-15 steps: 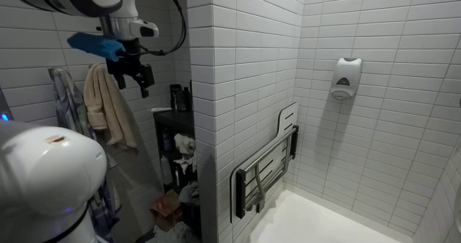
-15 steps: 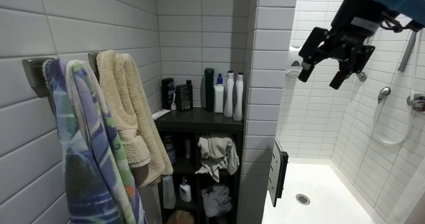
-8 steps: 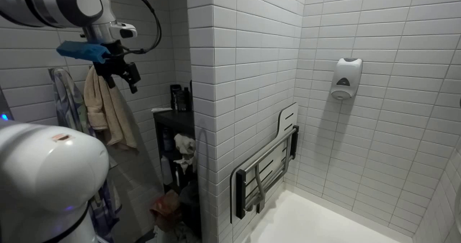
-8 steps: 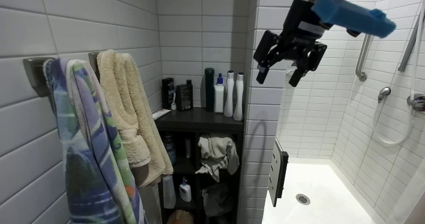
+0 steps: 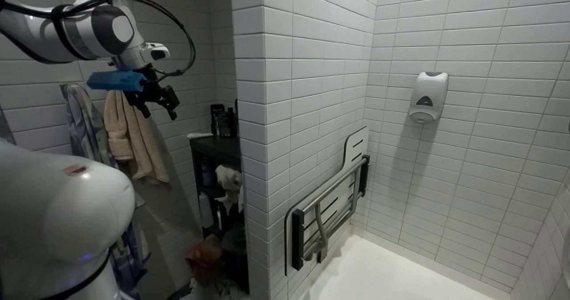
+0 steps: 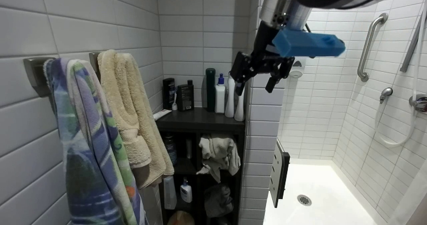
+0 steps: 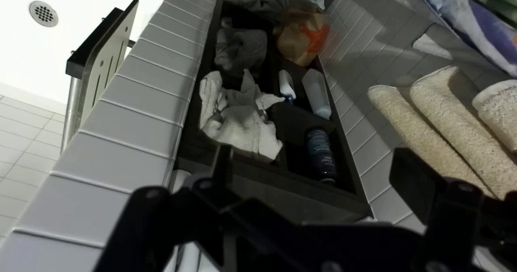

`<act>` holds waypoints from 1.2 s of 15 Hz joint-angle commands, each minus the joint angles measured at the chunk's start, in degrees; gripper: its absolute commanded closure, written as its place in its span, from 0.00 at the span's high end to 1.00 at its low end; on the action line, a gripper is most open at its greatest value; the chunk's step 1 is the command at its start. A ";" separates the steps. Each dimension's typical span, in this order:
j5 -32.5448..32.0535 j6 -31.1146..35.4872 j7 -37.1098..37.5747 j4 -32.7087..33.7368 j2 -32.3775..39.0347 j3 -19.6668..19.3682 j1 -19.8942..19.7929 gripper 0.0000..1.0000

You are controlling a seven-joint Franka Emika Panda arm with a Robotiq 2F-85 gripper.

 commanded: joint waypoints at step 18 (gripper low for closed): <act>-10.95 27.78 -0.92 -0.88 17.57 -1.58 -2.31 1.00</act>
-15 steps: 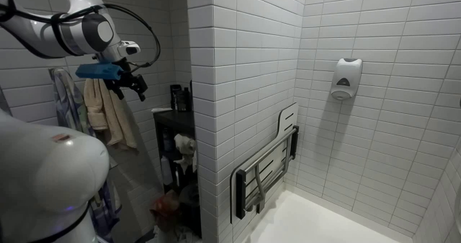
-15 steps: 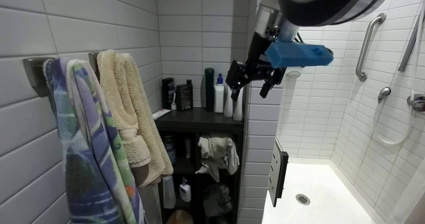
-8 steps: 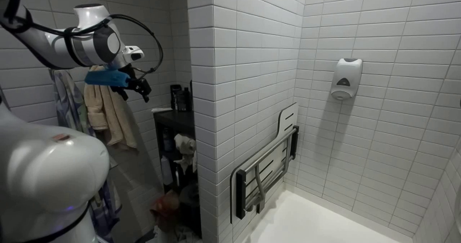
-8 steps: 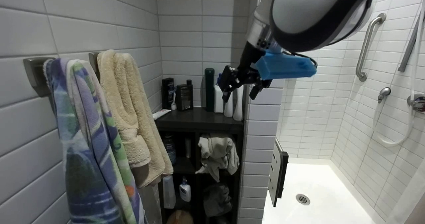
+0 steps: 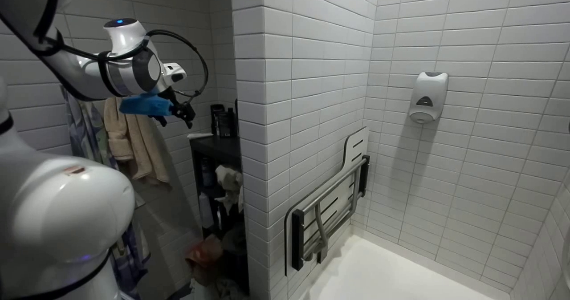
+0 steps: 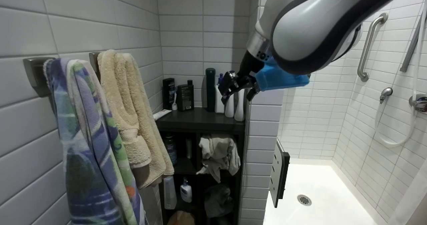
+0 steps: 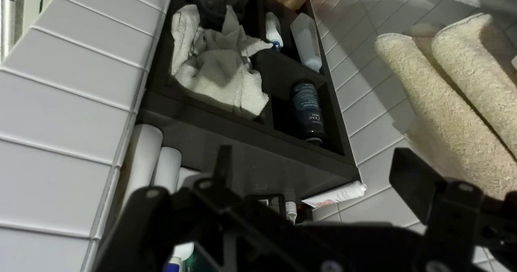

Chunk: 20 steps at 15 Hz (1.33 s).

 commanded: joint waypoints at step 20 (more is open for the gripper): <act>-20.50 -0.62 11.70 19.66 18.57 1.84 -5.61 1.00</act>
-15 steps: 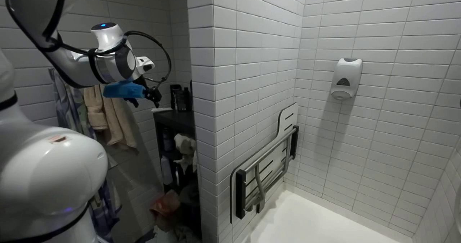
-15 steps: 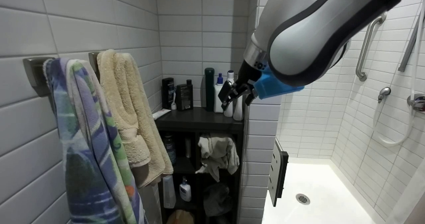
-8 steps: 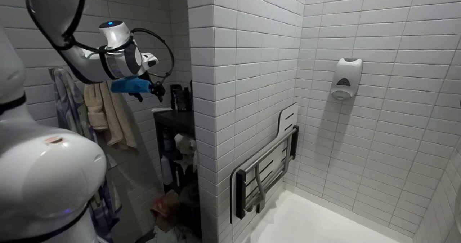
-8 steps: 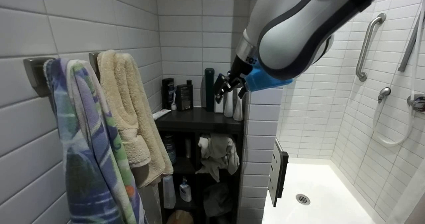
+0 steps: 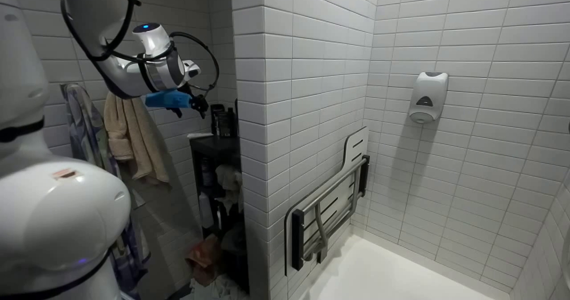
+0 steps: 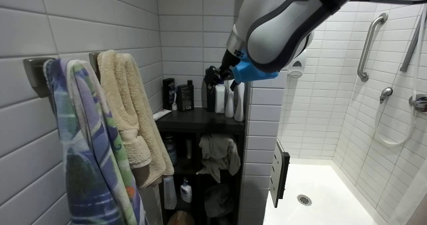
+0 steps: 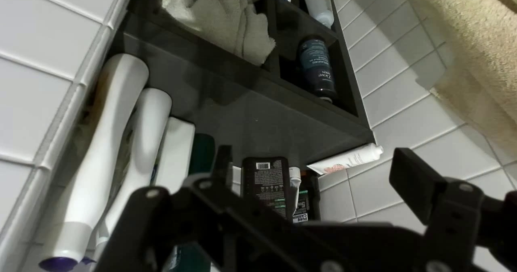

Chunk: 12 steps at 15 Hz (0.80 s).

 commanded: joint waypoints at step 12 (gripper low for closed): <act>-33.96 -7.82 31.76 14.89 12.49 -2.40 8.32 1.00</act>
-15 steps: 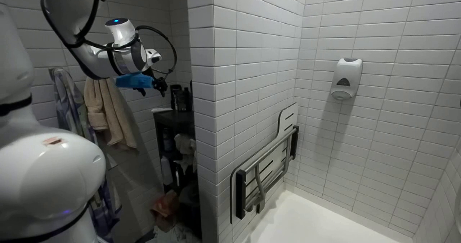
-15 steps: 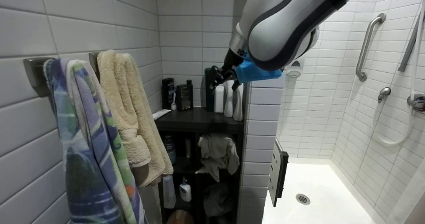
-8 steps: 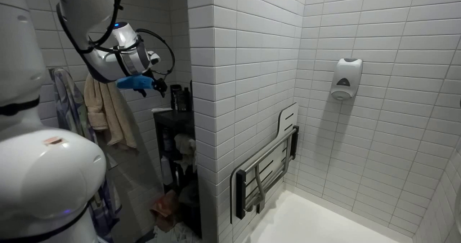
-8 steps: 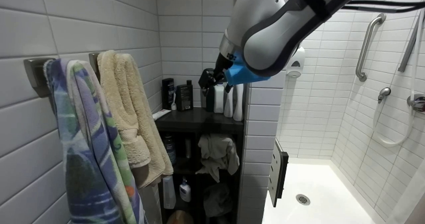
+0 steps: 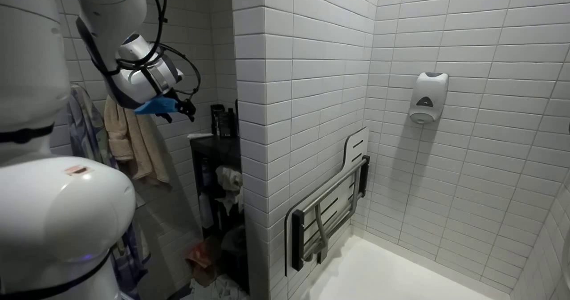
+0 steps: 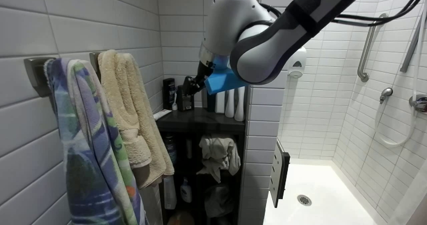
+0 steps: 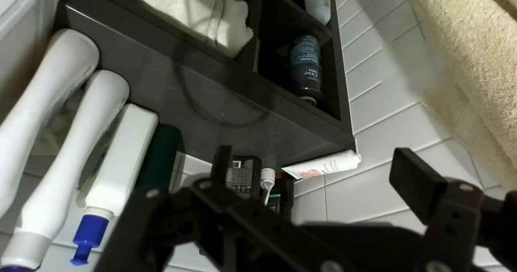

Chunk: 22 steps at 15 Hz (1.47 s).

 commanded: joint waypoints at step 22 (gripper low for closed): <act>-21.58 -7.49 32.89 8.40 3.87 -6.35 2.91 1.00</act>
